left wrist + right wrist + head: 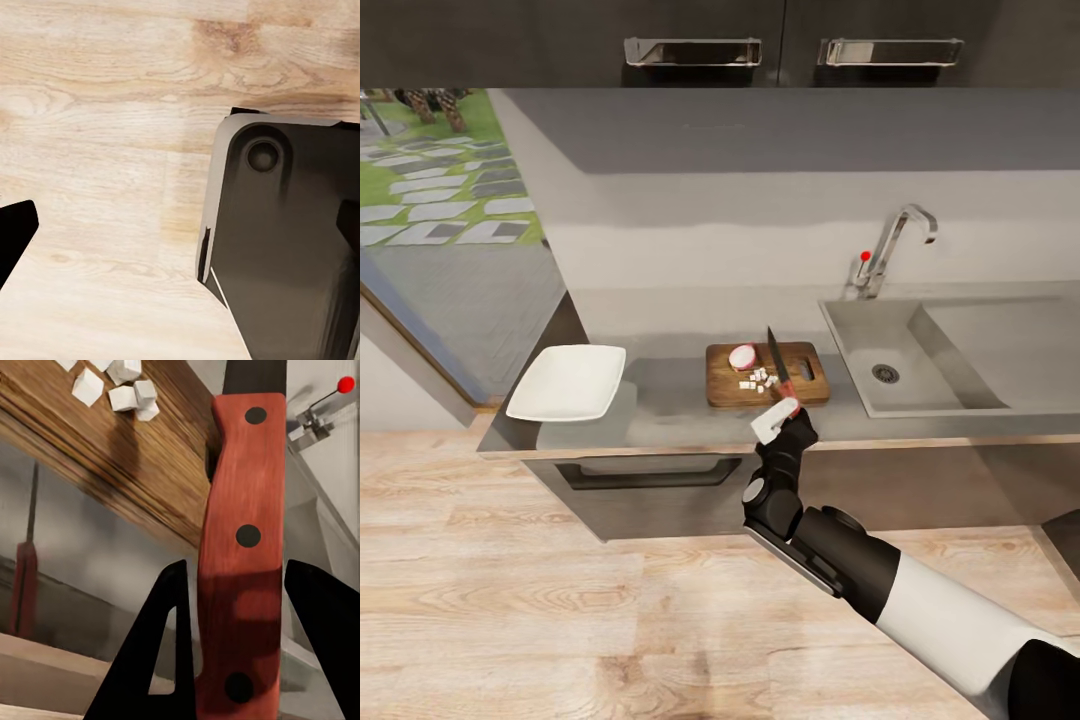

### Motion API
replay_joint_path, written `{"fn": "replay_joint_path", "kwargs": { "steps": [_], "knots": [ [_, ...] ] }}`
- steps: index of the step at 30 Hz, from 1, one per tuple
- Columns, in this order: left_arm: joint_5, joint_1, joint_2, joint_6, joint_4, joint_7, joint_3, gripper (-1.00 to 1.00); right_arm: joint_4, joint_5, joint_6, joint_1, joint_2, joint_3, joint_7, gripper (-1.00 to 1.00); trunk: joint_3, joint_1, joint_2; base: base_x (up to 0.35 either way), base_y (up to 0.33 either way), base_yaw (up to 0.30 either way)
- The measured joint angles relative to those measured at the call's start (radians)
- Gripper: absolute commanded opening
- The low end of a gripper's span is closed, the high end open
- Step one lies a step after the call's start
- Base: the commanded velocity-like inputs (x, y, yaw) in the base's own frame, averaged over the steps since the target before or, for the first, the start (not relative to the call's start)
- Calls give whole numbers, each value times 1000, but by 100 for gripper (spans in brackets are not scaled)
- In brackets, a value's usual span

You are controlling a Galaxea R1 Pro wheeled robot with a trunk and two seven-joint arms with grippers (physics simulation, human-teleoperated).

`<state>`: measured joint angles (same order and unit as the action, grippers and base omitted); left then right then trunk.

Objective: In the kitchen, take the Vidalia onion out of the sink, dice it on the chopping board with the paring knife, put the diced onion into the bowl on the countertop, then place both the paring knife and the chopping board into the sink.

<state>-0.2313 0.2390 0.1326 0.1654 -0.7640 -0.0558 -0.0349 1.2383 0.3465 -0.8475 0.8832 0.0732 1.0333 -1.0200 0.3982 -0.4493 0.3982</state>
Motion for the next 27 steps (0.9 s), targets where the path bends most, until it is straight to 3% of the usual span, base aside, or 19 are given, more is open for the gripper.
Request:
{"fn": "replay_joint_path", "kwargs": {
  "steps": [7, 27],
  "knots": [
    [0, 0, 0, 0, 0, 0, 0, 100, 0, 1, 1, 0, 0, 1, -2, -100, 0, 0, 0, 144, 205, 0],
    [0, 0, 0, 0, 0, 0, 0, 100, -6, 5, 3, 0, 0, 1, 1, -100, 22, 0, 0, 14, 14, 0]
  ]
}}
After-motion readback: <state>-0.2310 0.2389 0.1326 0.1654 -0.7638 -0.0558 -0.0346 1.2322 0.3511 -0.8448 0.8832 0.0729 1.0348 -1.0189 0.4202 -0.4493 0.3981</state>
